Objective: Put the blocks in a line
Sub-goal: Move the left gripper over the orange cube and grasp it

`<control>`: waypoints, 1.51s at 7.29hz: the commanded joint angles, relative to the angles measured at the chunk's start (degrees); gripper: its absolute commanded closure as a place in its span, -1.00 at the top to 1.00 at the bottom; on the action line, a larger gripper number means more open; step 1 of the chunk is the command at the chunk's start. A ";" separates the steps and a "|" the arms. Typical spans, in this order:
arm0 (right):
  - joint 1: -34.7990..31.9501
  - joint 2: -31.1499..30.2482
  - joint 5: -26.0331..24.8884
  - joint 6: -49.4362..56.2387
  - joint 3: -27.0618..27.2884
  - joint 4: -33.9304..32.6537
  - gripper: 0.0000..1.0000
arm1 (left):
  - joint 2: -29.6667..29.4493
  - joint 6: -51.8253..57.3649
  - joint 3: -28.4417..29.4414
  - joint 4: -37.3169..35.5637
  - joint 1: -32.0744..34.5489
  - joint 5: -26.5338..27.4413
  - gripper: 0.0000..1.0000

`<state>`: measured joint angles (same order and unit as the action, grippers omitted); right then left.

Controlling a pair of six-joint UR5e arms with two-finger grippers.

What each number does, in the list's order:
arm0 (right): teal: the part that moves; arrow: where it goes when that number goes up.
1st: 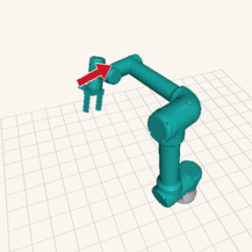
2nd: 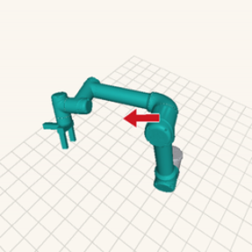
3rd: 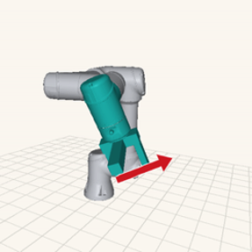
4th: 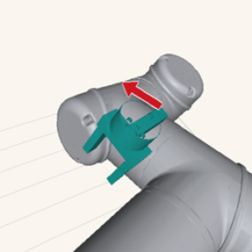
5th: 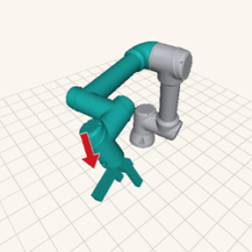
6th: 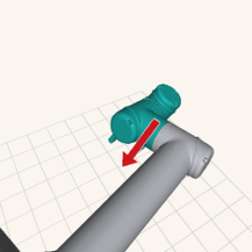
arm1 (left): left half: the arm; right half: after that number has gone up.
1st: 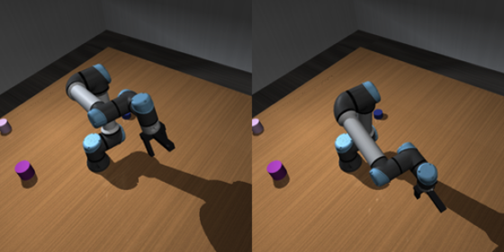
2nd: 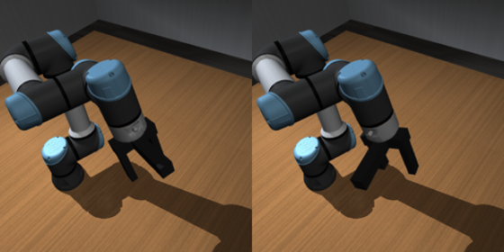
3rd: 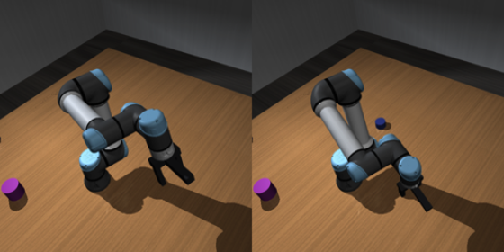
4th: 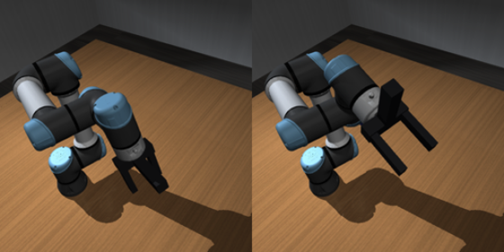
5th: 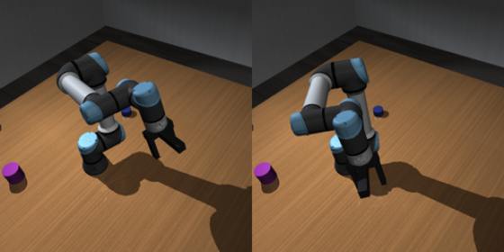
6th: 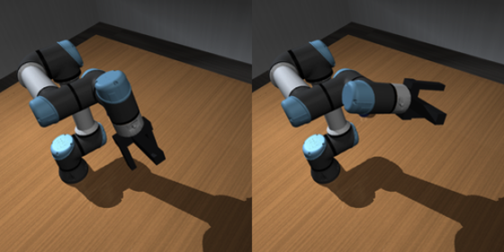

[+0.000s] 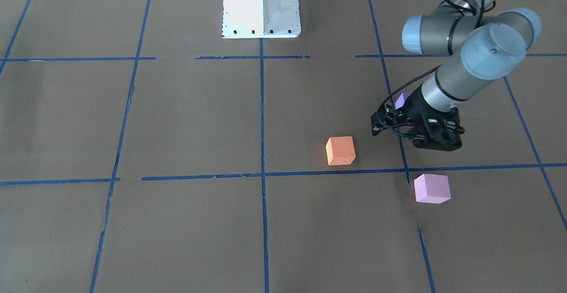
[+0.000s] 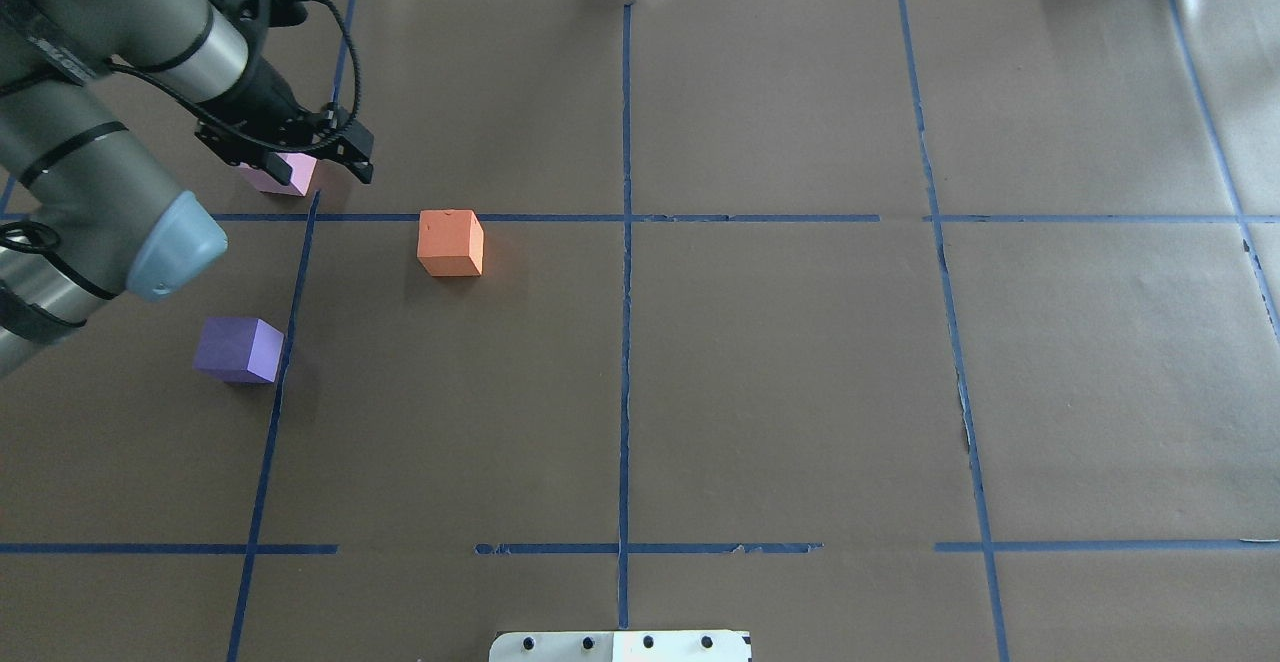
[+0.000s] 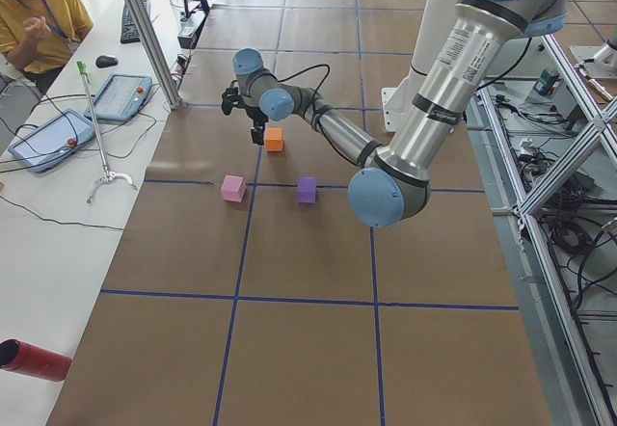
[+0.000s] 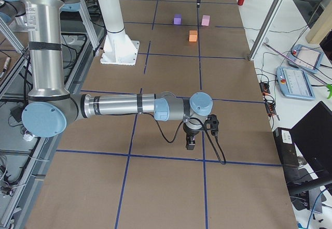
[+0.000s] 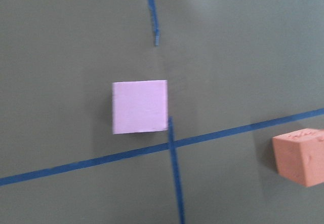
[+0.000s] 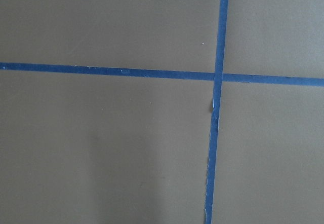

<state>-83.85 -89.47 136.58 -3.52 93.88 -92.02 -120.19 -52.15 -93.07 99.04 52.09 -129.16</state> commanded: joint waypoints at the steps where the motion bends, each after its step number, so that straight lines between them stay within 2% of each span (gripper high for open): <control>1: 0.00 0.00 0.00 0.00 -0.02 0.00 1.00 | -5.04 -11.28 6.90 6.05 -5.15 3.64 1.00; 2: 0.00 0.00 0.00 0.00 0.07 0.00 1.00 | -5.23 -11.57 7.28 6.08 -5.94 8.70 1.00; 4: 0.00 0.00 0.00 0.00 -0.02 0.00 1.00 | -5.23 -13.15 7.81 6.08 -8.22 11.55 1.00; 5: 0.00 0.00 0.00 0.00 0.07 0.00 1.00 | -5.23 -13.94 8.77 6.25 -9.98 14.95 1.00; 8: 0.00 0.00 0.00 0.00 -0.02 0.00 1.00 | -5.32 -14.56 11.23 6.34 -11.75 15.43 0.97; 9: 0.00 0.00 0.00 0.00 0.07 0.00 1.00 | -5.06 -14.48 11.50 7.82 -11.75 15.43 0.56; 10: 0.00 0.00 0.00 0.00 0.07 0.00 1.00 | -5.14 -14.48 11.76 8.36 -11.75 15.34 -0.21; 11: 0.00 0.00 0.00 0.00 0.07 0.00 1.00 | -5.23 -14.21 11.68 8.45 -11.58 15.08 -0.35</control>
<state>-83.85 -89.47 136.58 -3.52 93.94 -92.02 -125.36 -66.56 -81.49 107.06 40.41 -113.86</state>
